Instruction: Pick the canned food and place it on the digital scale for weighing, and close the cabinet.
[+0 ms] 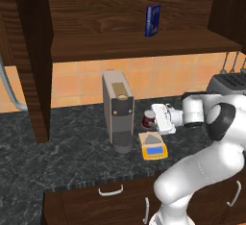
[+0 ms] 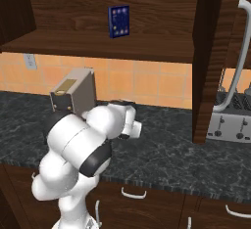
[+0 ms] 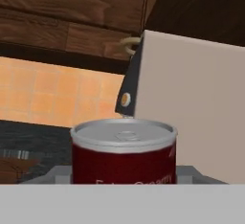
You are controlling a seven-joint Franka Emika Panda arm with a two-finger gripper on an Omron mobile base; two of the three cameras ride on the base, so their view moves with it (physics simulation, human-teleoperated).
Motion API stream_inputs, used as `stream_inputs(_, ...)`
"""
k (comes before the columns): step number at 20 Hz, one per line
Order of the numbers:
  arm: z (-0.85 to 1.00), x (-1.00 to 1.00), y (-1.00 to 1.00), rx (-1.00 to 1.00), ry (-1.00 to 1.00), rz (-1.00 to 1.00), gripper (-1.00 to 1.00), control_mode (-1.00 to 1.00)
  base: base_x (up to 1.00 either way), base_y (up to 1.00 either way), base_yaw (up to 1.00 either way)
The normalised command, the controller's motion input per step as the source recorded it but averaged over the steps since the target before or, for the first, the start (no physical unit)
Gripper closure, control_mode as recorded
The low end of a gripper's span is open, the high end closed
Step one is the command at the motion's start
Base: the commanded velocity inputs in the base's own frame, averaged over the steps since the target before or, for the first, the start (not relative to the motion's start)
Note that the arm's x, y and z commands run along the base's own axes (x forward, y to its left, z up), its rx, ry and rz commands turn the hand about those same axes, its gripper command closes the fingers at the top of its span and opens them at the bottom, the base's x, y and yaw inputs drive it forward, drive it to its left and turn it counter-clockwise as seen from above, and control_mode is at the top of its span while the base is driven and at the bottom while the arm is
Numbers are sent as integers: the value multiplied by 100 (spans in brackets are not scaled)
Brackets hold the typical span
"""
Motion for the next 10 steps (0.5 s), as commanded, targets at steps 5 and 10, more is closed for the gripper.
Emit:
stream_inputs(5,-22,-3,-8,-13,9,0,100,-100,0,0,0)
stream_inputs(10,-27,-19,-11,-3,19,0,100,-100,0,0,0)
